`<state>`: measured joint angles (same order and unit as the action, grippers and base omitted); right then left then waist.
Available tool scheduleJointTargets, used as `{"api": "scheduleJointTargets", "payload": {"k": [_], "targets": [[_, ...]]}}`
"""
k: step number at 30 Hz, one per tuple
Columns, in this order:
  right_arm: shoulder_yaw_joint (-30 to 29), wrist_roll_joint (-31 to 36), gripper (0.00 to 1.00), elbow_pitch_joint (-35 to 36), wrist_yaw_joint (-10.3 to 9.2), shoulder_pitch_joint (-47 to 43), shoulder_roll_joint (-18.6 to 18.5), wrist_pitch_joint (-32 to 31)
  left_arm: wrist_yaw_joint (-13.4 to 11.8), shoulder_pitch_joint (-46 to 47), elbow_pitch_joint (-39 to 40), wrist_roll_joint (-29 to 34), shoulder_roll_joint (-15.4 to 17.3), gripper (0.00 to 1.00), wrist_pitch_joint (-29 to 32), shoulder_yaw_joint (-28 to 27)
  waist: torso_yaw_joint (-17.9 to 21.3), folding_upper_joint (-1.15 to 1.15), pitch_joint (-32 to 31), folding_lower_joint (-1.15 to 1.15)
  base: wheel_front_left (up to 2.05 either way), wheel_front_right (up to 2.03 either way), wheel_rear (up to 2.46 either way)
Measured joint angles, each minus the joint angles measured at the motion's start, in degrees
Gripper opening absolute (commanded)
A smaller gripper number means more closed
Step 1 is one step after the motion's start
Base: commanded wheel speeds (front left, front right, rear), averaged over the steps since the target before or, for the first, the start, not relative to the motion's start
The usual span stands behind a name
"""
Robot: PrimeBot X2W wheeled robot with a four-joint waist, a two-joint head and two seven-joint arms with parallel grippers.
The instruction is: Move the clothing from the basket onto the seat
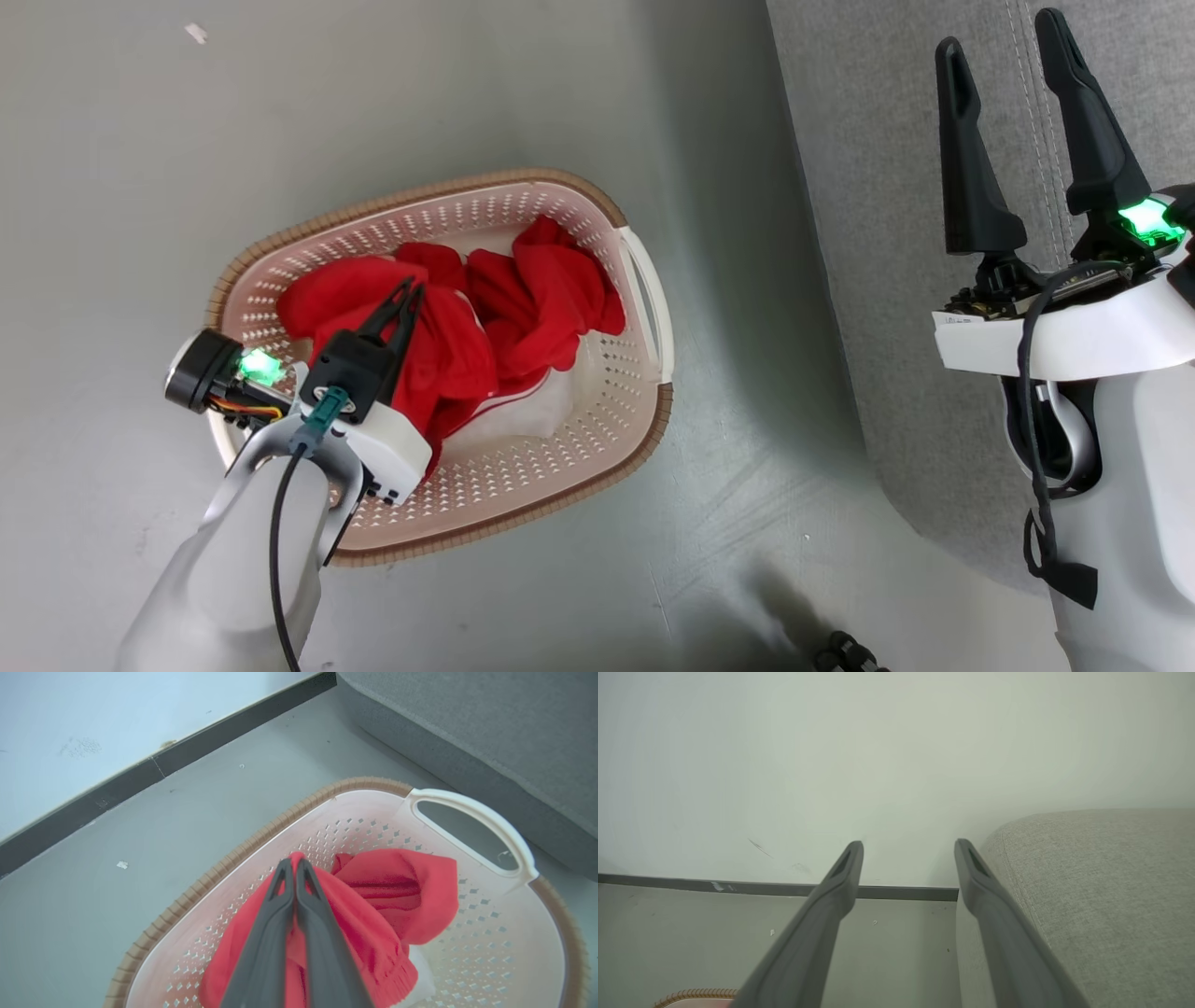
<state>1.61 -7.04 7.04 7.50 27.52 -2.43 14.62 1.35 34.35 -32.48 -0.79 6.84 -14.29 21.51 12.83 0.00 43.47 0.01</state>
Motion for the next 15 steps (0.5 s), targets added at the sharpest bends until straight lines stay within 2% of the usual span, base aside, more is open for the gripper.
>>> {"api": "scheduleJointTargets", "payload": {"k": [15], "targets": [[-1.31, 2.59, 1.00, -2.26, 0.00, -0.75, -0.07, 0.00, -1.94, -6.06, 14.85, -2.72, 0.64, 0.00, -0.01, -3.83, -3.42, 0.00, -6.12, 0.00, 0.00, 0.00, 0.00]]}}
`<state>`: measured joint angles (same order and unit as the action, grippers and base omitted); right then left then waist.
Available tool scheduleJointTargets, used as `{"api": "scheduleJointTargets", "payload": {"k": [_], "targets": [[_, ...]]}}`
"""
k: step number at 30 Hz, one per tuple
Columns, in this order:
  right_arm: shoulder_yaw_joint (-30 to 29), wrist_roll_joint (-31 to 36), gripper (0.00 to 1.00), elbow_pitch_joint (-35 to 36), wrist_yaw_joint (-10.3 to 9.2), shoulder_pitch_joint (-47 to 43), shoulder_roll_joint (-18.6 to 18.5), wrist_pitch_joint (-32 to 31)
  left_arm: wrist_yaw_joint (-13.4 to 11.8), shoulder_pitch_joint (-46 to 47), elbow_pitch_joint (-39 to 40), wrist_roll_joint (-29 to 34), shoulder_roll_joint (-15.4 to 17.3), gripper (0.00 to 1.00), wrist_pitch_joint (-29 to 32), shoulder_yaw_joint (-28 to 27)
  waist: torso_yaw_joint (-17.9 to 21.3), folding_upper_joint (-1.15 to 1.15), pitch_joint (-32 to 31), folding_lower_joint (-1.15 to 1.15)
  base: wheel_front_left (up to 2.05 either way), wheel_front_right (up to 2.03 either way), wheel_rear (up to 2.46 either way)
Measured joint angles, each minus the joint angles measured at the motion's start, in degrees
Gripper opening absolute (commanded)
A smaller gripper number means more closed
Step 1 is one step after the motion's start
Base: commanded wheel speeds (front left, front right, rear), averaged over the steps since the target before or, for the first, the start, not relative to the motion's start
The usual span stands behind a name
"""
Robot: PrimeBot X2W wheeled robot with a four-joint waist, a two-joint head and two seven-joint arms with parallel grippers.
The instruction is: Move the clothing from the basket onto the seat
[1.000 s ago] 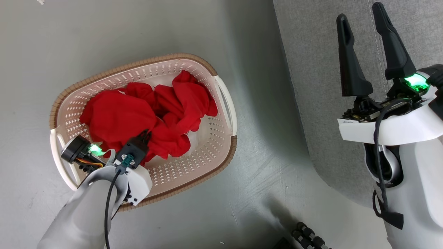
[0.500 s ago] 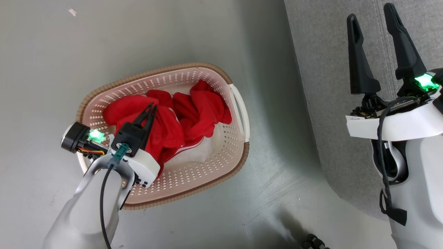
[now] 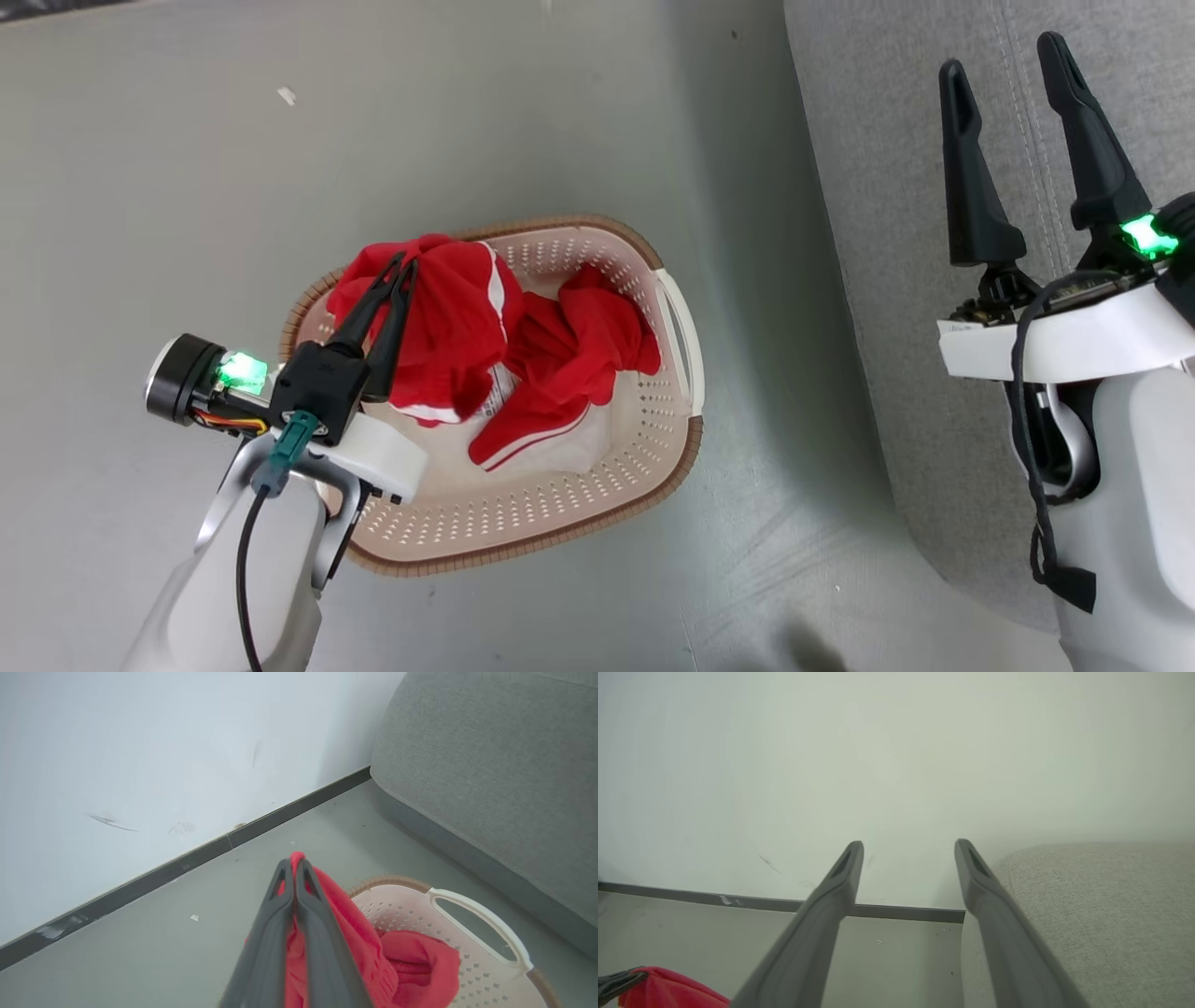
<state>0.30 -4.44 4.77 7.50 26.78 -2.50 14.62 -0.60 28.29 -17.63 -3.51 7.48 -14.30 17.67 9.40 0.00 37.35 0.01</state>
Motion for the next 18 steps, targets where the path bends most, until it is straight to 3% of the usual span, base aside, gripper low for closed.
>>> {"api": "scheduleJointTargets", "payload": {"k": [18], "targets": [[-1.04, 0.85, 1.00, -2.35, 0.00, -5.94, 0.00, 0.00, -0.25, -1.85, 9.56, -0.10, 2.90, 0.00, -0.16, -2.26, -2.63, 0.00, -9.58, 0.00, 0.00, 0.00, 0.00]]}}
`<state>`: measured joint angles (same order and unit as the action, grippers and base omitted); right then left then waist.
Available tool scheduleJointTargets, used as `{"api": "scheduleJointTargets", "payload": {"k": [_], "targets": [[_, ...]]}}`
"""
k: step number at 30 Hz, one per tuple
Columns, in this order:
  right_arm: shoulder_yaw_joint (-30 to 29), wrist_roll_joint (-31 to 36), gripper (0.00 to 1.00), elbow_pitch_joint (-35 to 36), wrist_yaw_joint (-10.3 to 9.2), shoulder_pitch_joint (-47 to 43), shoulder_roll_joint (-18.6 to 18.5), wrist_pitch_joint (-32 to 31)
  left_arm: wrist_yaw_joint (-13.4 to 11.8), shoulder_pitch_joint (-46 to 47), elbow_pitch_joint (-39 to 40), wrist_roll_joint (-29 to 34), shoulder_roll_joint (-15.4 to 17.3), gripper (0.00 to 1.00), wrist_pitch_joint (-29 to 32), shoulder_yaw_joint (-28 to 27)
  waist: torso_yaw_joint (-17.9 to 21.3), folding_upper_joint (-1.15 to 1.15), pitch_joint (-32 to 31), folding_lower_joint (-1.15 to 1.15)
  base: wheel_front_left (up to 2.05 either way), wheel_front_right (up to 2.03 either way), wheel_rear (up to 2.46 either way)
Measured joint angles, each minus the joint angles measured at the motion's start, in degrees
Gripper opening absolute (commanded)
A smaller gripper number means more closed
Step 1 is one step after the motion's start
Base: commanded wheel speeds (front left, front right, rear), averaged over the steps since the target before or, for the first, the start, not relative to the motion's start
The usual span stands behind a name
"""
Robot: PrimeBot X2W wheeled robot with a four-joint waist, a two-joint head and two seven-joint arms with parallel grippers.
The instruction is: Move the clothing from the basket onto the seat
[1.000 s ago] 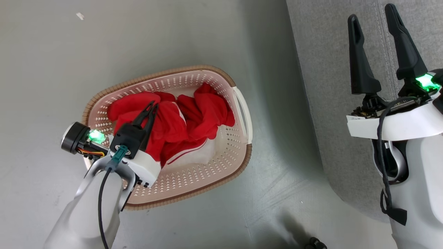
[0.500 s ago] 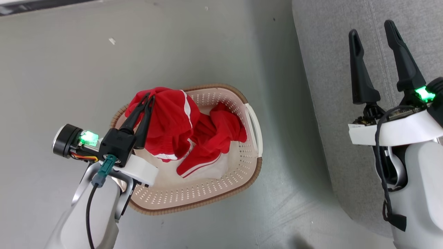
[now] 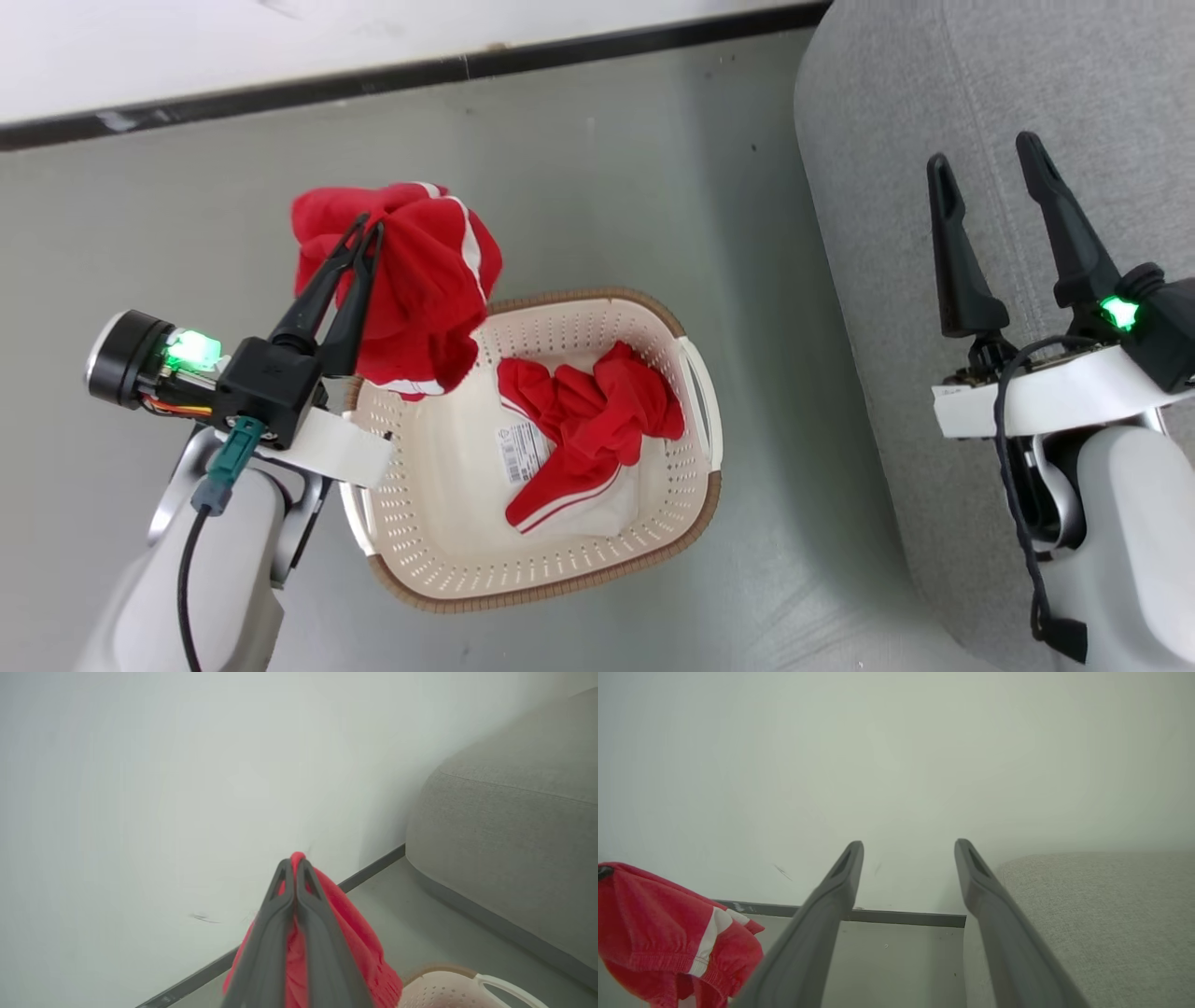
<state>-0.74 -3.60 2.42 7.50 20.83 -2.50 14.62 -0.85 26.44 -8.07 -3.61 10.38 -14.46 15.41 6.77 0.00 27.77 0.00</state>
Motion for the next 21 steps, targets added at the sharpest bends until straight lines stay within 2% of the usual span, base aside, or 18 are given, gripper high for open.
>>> {"api": "scheduleJointTargets", "payload": {"k": [10, 21], "targets": [[1.60, 0.89, 1.00, -1.54, 0.00, -3.69, 0.01, 0.00, 0.59, 0.30, 2.05, -0.41, 1.46, 0.00, 0.00, -1.19, -0.60, 0.00, -5.38, 0.00, 0.00, 0.00, 0.00], [4.02, 3.01, 1.00, -3.31, 0.00, -9.25, 0.02, 0.00, 2.63, 0.38, 3.08, -1.42, 2.31, 0.00, 0.09, -0.16, -0.54, 0.00, -12.00, 0.00, 0.00, 0.00, 0.00]]}}
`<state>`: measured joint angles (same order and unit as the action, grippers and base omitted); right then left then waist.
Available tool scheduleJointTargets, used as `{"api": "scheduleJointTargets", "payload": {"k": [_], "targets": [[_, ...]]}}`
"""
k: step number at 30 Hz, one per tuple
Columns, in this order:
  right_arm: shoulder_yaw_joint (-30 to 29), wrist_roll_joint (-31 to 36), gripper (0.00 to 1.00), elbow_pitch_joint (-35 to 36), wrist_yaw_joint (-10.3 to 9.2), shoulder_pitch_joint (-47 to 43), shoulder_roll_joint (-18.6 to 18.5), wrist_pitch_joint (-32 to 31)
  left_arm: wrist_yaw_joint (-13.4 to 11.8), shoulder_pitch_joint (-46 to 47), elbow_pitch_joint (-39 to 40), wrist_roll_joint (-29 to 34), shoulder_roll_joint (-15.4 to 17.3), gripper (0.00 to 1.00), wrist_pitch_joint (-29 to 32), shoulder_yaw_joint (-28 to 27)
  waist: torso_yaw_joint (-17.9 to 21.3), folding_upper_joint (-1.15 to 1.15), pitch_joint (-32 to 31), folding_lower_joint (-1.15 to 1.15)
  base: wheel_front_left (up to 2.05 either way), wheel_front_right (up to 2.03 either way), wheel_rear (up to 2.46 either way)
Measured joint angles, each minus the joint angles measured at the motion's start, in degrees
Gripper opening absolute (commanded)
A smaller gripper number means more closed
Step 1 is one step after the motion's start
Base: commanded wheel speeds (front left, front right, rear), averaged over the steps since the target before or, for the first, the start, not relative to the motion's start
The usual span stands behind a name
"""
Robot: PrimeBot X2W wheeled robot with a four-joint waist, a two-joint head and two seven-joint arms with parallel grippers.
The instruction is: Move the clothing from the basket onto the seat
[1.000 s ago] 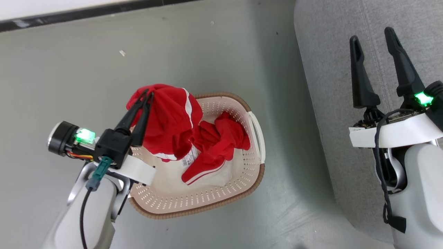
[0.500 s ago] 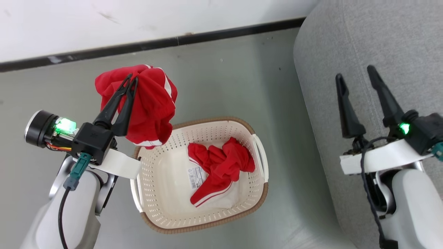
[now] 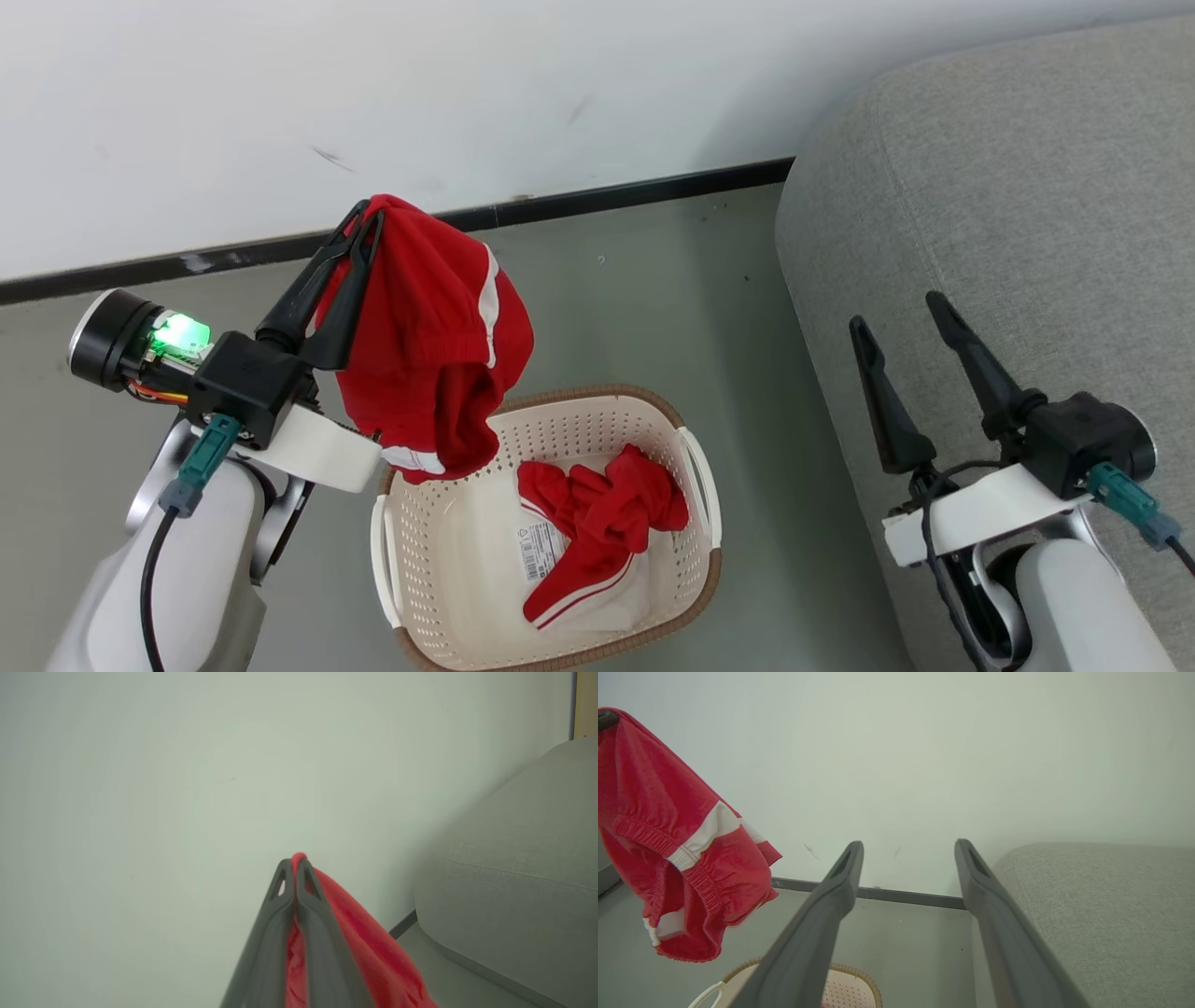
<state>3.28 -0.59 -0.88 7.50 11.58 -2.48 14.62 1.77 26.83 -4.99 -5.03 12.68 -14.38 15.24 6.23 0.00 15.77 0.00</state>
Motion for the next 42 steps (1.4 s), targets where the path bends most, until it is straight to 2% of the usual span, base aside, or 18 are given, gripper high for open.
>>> {"api": "scheduleJointTargets", "payload": {"k": [11, 26, 34, 42], "targets": [[4.55, -0.40, 1.00, -1.87, 0.00, -4.44, -0.12, 0.00, 1.25, -1.19, 1.27, -1.59, -0.33, 0.00, 1.98, 1.27, 0.33, 0.00, -6.33, 0.00, 0.00, 0.00, 0.00], [20.24, -3.08, 1.00, -6.50, 0.00, -3.96, -3.02, 0.00, 3.00, -2.92, 5.53, -2.47, -2.33, 0.00, 6.31, 6.26, -0.70, 0.00, -13.53, 0.00, 0.00, 0.00, 0.00], [27.15, -7.08, 1.00, -9.95, 0.00, 0.32, -2.71, 0.00, 3.48, -3.02, 8.14, -2.55, -3.44, 0.00, 8.73, 8.62, -2.44, 0.00, -15.78, 0.00, 0.00, 0.00, 0.00], [33.73, -7.36, 1.00, -14.97, 0.01, 3.97, -2.58, 0.00, 3.50, -4.36, 10.02, -3.02, -4.15, 0.00, 11.27, 10.83, -4.56, 0.00, -17.21, 0.00, 0.00, 0.00, 0.00]]}}
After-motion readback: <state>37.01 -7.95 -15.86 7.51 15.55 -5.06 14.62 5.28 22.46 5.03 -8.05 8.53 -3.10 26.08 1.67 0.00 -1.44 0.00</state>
